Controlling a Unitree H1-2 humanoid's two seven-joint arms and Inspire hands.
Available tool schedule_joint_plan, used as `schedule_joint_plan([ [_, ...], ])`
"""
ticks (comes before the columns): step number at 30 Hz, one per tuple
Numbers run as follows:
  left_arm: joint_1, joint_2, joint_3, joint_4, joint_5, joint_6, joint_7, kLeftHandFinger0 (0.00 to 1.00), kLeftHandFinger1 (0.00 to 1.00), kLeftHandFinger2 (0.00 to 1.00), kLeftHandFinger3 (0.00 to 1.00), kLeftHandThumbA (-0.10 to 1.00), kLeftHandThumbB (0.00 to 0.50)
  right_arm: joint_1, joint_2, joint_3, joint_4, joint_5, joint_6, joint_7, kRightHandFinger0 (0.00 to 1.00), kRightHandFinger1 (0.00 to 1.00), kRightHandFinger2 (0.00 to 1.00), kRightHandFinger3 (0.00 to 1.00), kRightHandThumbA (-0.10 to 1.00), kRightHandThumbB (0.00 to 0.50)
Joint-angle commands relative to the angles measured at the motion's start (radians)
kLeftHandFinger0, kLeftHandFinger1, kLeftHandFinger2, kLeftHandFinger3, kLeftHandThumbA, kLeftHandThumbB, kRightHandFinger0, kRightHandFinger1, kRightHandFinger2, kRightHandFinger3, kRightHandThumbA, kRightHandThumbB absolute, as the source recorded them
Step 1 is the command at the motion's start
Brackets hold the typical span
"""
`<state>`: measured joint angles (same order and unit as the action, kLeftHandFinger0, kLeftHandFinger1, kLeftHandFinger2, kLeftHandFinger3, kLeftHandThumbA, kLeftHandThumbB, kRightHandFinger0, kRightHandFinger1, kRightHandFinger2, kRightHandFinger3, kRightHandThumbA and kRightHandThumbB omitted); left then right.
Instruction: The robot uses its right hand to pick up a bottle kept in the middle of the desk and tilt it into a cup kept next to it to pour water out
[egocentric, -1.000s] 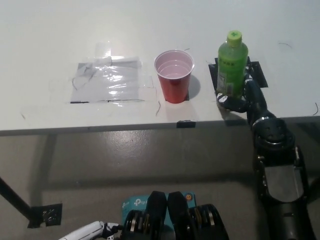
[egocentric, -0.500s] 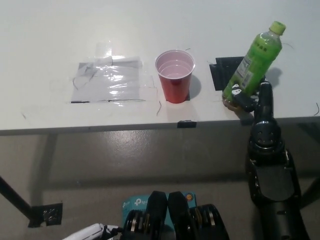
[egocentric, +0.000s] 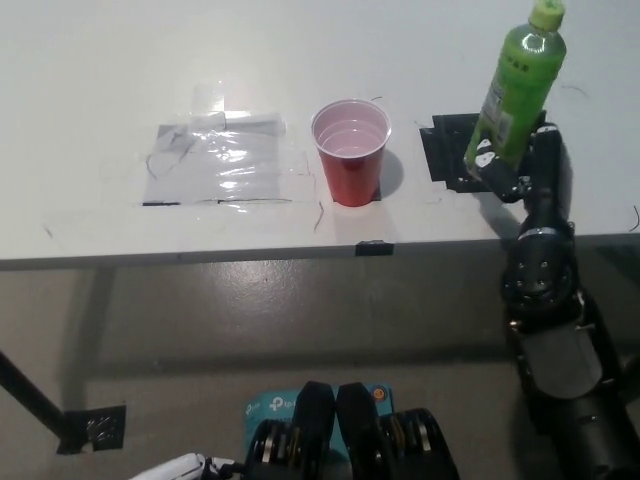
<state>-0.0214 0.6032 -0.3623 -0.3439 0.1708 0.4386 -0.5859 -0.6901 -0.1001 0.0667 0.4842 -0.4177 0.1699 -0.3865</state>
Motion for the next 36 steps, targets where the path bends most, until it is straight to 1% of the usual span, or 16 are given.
schedule_joint_plan([
  [1, -0.004, 0.027, 0.013, -0.027, 0.007, -0.013, -0.007, 1.0, 1.0, 1.0, 1.0, 0.75, 0.353, -0.054, -0.101, 0.08, -0.04, -0.117, -0.141, -0.022, 0.0, 0.0, 0.13, 0.32, -0.1, 0.0],
  [2, -0.011, 0.037, 0.014, -0.029, 0.006, -0.006, -0.015, 1.0, 1.0, 1.0, 1.0, 0.74, 0.342, -0.048, -0.143, 0.113, -0.045, -0.15, -0.143, -0.013, 0.0, 0.0, 0.11, 0.32, -0.1, 0.0],
  [5, -0.013, 0.039, 0.012, -0.028, 0.008, -0.013, -0.015, 1.0, 1.0, 1.0, 1.0, 0.75, 0.338, -0.043, -0.193, 0.15, -0.051, -0.168, -0.141, -0.006, 0.0, 0.0, 0.08, 0.32, -0.1, 0.011],
  [7, -0.009, 0.04, 0.017, -0.028, 0.004, -0.016, -0.013, 1.0, 1.0, 1.0, 1.0, 0.74, 0.327, -0.045, -0.217, 0.171, -0.046, -0.178, -0.155, -0.008, 0.0, 0.0, 0.0, 0.3, -0.1, 0.017],
  [8, -0.008, 0.041, 0.017, -0.027, 0.003, -0.023, -0.012, 1.0, 1.0, 1.0, 1.0, 0.74, 0.33, -0.045, -0.231, 0.181, -0.045, -0.18, -0.153, 0.004, 0.0, 0.0, 0.0, 0.3, -0.1, 0.003],
  [9, -0.006, 0.039, 0.02, -0.029, 0.001, -0.02, -0.01, 1.0, 1.0, 1.0, 1.0, 0.75, 0.344, -0.044, -0.245, 0.195, -0.043, -0.191, -0.161, 0.008, 0.0, 0.0, 0.0, 0.31, -0.1, 0.01],
  [11, -0.006, 0.04, 0.02, -0.029, 0.002, -0.016, -0.012, 1.0, 1.0, 1.0, 1.0, 0.75, 0.335, -0.043, -0.278, 0.229, -0.042, -0.225, -0.177, 0.008, 0.0, 0.0, 0.0, 0.32, -0.1, 0.035],
  [13, -0.009, 0.041, 0.02, -0.032, 0.004, -0.011, -0.013, 1.0, 1.0, 1.0, 1.0, 0.75, 0.339, -0.052, -0.316, 0.278, -0.031, -0.276, -0.189, 0.014, 0.0, 0.0, 0.0, 0.36, -0.1, 0.091],
  [14, -0.014, 0.045, 0.02, -0.031, 0.004, -0.008, -0.016, 1.0, 1.0, 1.0, 1.0, 0.74, 0.34, -0.054, -0.325, 0.289, -0.035, -0.287, -0.183, 0.018, 0.0, 0.0, 0.0, 0.36, -0.1, 0.094],
  [17, -0.018, 0.046, 0.021, -0.027, 0.004, -0.007, -0.017, 1.0, 1.0, 1.0, 1.0, 0.75, 0.339, -0.082, -0.36, 0.348, -0.043, -0.35, -0.16, 0.05, 0.0, 0.0, 0.0, 0.43, -0.07, 0.178],
  [21, -0.022, 0.048, 0.021, -0.028, 0.005, 0.0, -0.018, 1.0, 1.0, 1.0, 1.0, 0.75, 0.341, -0.123, -0.374, 0.373, -0.051, -0.374, -0.128, 0.106, 0.0, 0.0, 0.0, 0.42, -0.04, 0.189],
  [24, -0.026, 0.048, 0.02, -0.032, 0.005, 0.004, -0.019, 1.0, 1.0, 1.0, 1.0, 0.74, 0.34, -0.14, -0.367, 0.376, -0.052, -0.389, -0.138, 0.096, 0.0, 0.0, 0.0, 0.4, -0.08, 0.167],
  [27, -0.028, 0.051, 0.016, -0.032, 0.006, -0.006, -0.022, 1.0, 1.0, 1.0, 1.0, 0.76, 0.34, -0.154, -0.351, 0.384, -0.063, -0.397, -0.131, 0.129, 0.0, 0.0, 0.01, 0.4, -0.01, 0.159],
  [31, -0.026, 0.051, 0.017, -0.033, 0.005, -0.01, -0.018, 1.0, 1.0, 1.0, 1.0, 0.76, 0.351, -0.163, -0.328, 0.401, -0.053, -0.426, -0.133, 0.123, 0.0, 0.0, 0.01, 0.41, -0.08, 0.182],
  [35, -0.03, 0.053, 0.013, -0.028, 0.005, -0.015, -0.023, 1.0, 1.0, 1.0, 1.0, 0.78, 0.348, -0.179, -0.318, 0.403, -0.023, -0.437, -0.133, 0.124, 0.0, 0.0, 0.01, 0.41, -0.1, 0.186],
  [36, -0.03, 0.052, 0.013, -0.024, 0.004, -0.018, -0.022, 1.0, 1.0, 1.0, 1.0, 0.78, 0.348, -0.182, -0.318, 0.402, -0.022, -0.44, -0.131, 0.127, 0.0, 0.0, 0.01, 0.42, -0.1, 0.2],
])
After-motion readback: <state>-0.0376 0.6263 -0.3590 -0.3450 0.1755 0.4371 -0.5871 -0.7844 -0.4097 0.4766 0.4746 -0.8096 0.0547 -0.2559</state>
